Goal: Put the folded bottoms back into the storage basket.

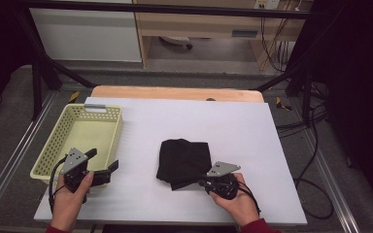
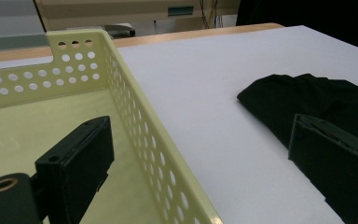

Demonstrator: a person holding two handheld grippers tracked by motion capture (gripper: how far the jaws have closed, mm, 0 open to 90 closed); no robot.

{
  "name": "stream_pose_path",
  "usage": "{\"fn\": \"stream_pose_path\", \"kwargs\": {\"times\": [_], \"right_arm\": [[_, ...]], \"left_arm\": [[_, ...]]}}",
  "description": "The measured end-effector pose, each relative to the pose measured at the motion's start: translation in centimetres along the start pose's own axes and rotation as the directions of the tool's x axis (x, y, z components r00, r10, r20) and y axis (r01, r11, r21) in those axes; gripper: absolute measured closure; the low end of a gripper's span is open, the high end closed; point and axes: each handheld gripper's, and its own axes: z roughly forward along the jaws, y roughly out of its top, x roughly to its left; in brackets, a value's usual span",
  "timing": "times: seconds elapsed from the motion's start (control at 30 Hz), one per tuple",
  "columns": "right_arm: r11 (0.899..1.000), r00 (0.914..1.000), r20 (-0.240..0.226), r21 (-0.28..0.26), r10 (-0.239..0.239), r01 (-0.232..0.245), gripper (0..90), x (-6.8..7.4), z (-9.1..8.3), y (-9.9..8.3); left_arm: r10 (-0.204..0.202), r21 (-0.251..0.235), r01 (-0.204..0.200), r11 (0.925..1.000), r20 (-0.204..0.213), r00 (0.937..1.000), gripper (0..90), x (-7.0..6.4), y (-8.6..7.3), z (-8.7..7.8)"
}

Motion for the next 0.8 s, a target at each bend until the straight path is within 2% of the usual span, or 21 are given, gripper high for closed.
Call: {"fn": "stream_pose_path", "kwargs": {"times": [0.23, 0.5, 0.8], "right_arm": [[1.000, 0.9999, -0.009, 0.011, -0.005, 0.005, 77.2, 0.7, -0.6, -0.7], [0.999, 0.9999, -0.015, 0.033, -0.006, 0.007, 76.9, 0.8, -0.1, -0.7], [0.999, 0.9997, -0.024, 0.041, -0.002, 0.003, 76.6, 0.7, 0.0, -0.8]], "left_arm": [[0.005, 0.000, -0.005, 1.0000, -0.004, 1.0000, 6.9, -0.1, 0.0, 0.0], [0.013, 0.003, -0.013, 0.9999, 0.003, 0.9999, 6.9, -0.1, 0.1, 0.0], [0.011, -0.024, -0.011, 0.9997, 0.025, 0.9996, 6.9, -1.2, 0.5, -0.5]]}}
